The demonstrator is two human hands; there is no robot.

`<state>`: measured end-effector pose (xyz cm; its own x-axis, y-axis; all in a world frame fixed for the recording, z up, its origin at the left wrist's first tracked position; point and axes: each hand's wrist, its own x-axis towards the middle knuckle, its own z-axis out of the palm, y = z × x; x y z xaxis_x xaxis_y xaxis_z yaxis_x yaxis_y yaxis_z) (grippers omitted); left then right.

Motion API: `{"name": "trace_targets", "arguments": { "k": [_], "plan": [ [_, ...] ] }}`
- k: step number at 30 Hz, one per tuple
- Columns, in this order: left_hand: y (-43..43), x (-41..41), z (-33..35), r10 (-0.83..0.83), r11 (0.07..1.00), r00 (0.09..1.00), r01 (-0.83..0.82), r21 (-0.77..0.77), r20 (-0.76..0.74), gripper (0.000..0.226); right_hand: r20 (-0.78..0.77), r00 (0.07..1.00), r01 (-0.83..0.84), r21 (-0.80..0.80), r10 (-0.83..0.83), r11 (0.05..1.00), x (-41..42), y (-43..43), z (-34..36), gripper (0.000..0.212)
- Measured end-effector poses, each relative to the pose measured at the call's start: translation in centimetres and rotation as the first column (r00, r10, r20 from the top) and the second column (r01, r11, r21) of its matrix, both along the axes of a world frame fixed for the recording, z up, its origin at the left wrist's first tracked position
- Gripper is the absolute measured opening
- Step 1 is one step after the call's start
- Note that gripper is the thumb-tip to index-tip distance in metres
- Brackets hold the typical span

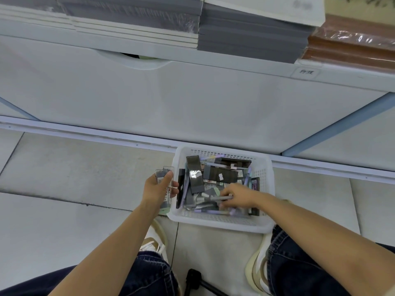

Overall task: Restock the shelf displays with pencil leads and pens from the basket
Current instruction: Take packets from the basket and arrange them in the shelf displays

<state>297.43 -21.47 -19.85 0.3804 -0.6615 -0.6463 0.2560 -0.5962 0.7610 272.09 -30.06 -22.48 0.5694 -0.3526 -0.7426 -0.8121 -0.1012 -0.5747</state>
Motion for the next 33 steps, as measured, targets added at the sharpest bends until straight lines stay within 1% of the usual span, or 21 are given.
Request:
{"name": "trace_targets", "arguments": {
  "k": [3,5,6,8,10,11,12,13,14,16,18,20,22,23,26,28,30,33],
  "plan": [
    [-0.4,-0.2,0.7,0.037,0.999,0.998,-0.038,-0.012,-0.056,0.015,0.133,0.973,0.181,0.053,-0.187,0.982,0.7,-1.6,2.3,0.017],
    [-1.0,-0.7,1.7,0.061,0.998,0.990,-0.065,-0.026,-0.130,0.015,0.214,0.922,0.310,0.086,-0.322,0.947,2.1,-2.4,3.9,0.025],
    [-1.4,-1.0,2.3,0.046,0.998,0.990,-0.051,-0.036,-0.135,0.018,0.265,0.878,0.379,0.119,-0.398,0.918,3.1,-2.7,4.7,0.026],
    [-2.2,-1.8,3.9,-0.041,0.997,0.995,0.035,-0.064,-0.095,0.024,0.353,0.765,0.495,0.211,-0.538,0.843,5.1,-3.1,6.5,0.028],
    [-2.8,-2.6,5.7,-0.123,0.987,0.987,0.111,-0.117,-0.105,0.029,0.401,0.657,0.552,0.321,-0.639,0.769,6.8,-3.4,8.6,0.025],
    [-3.0,-2.9,6.7,-0.157,0.978,0.980,0.137,-0.156,-0.119,0.032,0.421,0.623,0.557,0.353,-0.660,0.751,7.4,-3.5,9.6,0.018],
    [-3.2,-3.1,7.7,-0.183,0.969,0.975,0.157,-0.191,-0.126,0.036,0.447,0.603,0.551,0.365,-0.661,0.750,7.8,-3.5,10.7,0.014],
    [-3.4,-3.2,8.6,-0.196,0.962,0.973,0.168,-0.215,-0.120,0.035,0.473,0.596,0.545,0.356,-0.649,0.759,8.1,-3.6,11.7,0.014],
    [-3.6,-3.2,9.5,-0.193,0.958,0.976,0.164,-0.237,-0.104,0.029,0.491,0.592,0.544,0.341,-0.639,0.766,8.3,-3.5,12.7,0.016],
    [-3.8,-3.0,11.3,-0.168,0.951,0.985,0.148,-0.270,-0.051,0.019,0.517,0.590,0.557,0.296,-0.620,0.776,8.4,-3.6,14.9,0.022],
    [-4.0,-2.7,13.2,-0.143,0.945,0.990,0.140,-0.296,0.013,0.019,0.555,0.585,0.557,0.256,-0.591,0.790,8.2,-3.9,17.2,0.033],
    [-4.3,-2.4,15.4,-0.071,0.934,0.996,0.082,-0.349,0.045,0.019,0.597,0.558,0.532,0.275,-0.576,0.800,8.0,-4.2,19.6,0.037],
    [-4.7,-2.2,17.9,0.026,0.908,0.999,-0.011,-0.418,0.031,0.016,0.639,0.528,0.505,0.292,-0.559,0.812,7.7,-4.1,21.9,0.035],
    [-4.9,-2.1,19.3,0.061,0.892,0.998,-0.040,-0.451,0.031,0.015,0.667,0.518,0.498,0.273,-0.535,0.823,7.6,-4.0,23.1,0.032],
    [-5.4,-2.5,23.2,0.101,0.855,0.994,-0.062,-0.515,0.049,0.014,0.772,0.451,0.505,0.194,-0.448,0.841,7.7,-3.4,26.9,0.025],
    [-5.5,-2.8,25.6,0.089,0.832,0.994,-0.044,-0.553,0.056,0.016,0.833,0.404,0.536,0.119,-0.378,0.836,7.7,-3.3,29.4,0.022],
    [-5.5,-3.1,27.8,0.035,0.807,0.999,-0.011,-0.590,0.029,0.012,0.871,0.369,0.585,0.052,-0.323,0.809,7.7,-3.1,31.7,0.019],
    [-5.5,-3.3,30.4,-0.031,0.785,1.000,0.028,-0.619,0.006,0.023,0.909,0.295,0.639,0.041,-0.295,0.768,7.5,-2.8,34.3,0.019]
  ]
}}
